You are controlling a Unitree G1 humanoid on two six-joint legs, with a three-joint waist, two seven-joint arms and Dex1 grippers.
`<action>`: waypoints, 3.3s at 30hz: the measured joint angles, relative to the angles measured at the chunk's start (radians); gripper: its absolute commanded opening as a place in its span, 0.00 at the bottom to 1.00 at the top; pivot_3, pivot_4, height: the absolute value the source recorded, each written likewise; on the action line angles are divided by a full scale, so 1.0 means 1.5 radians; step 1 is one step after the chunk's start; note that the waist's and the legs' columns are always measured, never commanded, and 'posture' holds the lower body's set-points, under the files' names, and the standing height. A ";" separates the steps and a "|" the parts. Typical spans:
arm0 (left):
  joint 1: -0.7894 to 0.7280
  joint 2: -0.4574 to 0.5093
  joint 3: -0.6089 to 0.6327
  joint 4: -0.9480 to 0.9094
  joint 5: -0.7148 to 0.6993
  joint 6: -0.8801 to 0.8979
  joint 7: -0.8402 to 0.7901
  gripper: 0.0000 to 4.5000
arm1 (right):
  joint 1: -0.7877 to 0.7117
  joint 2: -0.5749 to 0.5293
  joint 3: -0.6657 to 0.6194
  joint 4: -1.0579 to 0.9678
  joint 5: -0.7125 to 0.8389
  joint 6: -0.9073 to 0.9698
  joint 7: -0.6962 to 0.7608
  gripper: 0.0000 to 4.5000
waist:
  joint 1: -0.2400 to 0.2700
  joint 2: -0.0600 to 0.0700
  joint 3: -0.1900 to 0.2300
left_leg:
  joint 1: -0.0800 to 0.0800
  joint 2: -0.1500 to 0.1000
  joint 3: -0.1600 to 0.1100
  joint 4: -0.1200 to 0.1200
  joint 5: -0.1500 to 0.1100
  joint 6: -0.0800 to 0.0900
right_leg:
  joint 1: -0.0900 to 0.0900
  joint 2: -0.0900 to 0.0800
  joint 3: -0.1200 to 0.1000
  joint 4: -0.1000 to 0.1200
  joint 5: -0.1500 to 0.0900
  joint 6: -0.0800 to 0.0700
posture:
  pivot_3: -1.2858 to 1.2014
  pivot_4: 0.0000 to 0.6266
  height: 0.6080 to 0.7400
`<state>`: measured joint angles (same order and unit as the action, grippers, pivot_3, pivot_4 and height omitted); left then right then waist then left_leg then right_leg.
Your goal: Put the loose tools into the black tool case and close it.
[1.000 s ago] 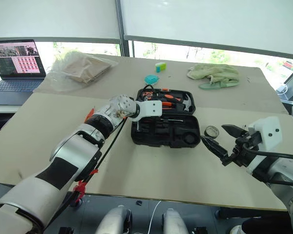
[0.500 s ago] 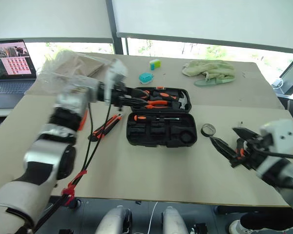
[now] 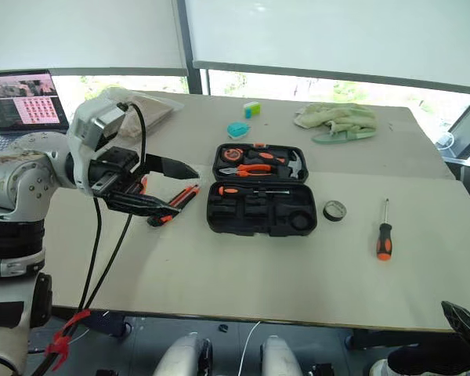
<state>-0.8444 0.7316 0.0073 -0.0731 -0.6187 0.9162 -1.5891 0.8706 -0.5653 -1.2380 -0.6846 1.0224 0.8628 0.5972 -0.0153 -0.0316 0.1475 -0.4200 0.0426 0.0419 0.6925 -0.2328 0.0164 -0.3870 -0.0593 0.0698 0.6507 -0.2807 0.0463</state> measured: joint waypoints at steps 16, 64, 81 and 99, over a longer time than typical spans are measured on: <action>0.023 0.027 -0.045 -0.020 -0.008 -0.098 0.007 0.99 | -0.455 -0.101 0.445 0.290 -0.249 -0.048 -0.148 1.00 | 0.006 0.003 0.000 | -0.003 -0.006 0.003 -0.004 0.000 0.001 | -0.003 0.000 0.001 -0.002 0.004 0.002 | 0.52 0.24 1.00; -0.009 0.073 -0.088 0.100 0.071 -0.173 0.019 1.00 | -1.228 -0.133 1.031 1.026 -0.696 -0.796 0.437 0.23 | -0.002 0.008 0.008 | -0.010 -0.006 0.007 -0.008 0.001 -0.001 | -0.014 -0.001 0.001 -0.001 0.005 0.002 | 0.52 0.24 1.00; 0.042 0.089 -0.048 0.031 0.044 -0.152 0.056 1.00 | -1.258 -0.048 0.992 1.093 -0.695 -0.821 0.504 0.23 | -0.017 0.008 0.009 | -0.007 -0.006 0.002 -0.008 0.003 -0.003 | -0.014 -0.001 0.001 0.008 0.005 0.002 | 0.52 0.24 1.00; 0.044 0.092 -0.046 0.016 0.043 -0.146 0.071 1.00 | -1.297 -0.030 0.997 1.183 -0.755 -0.859 0.471 0.34 | -0.019 0.008 0.009 | -0.006 -0.006 0.002 -0.007 0.003 -0.004 | -0.014 0.000 0.001 0.008 0.004 0.001 | 0.52 0.24 1.00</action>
<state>-0.7779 0.8700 -0.0617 -0.0490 -0.5540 0.6976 -1.4825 -1.0750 -0.6100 0.2581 1.0893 -0.1100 -0.4258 1.3030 -0.0434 -0.0193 0.1614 -0.4289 0.0334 0.0452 0.6814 -0.2278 0.0098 -0.4079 -0.0601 0.0712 0.6629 -0.2740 0.0483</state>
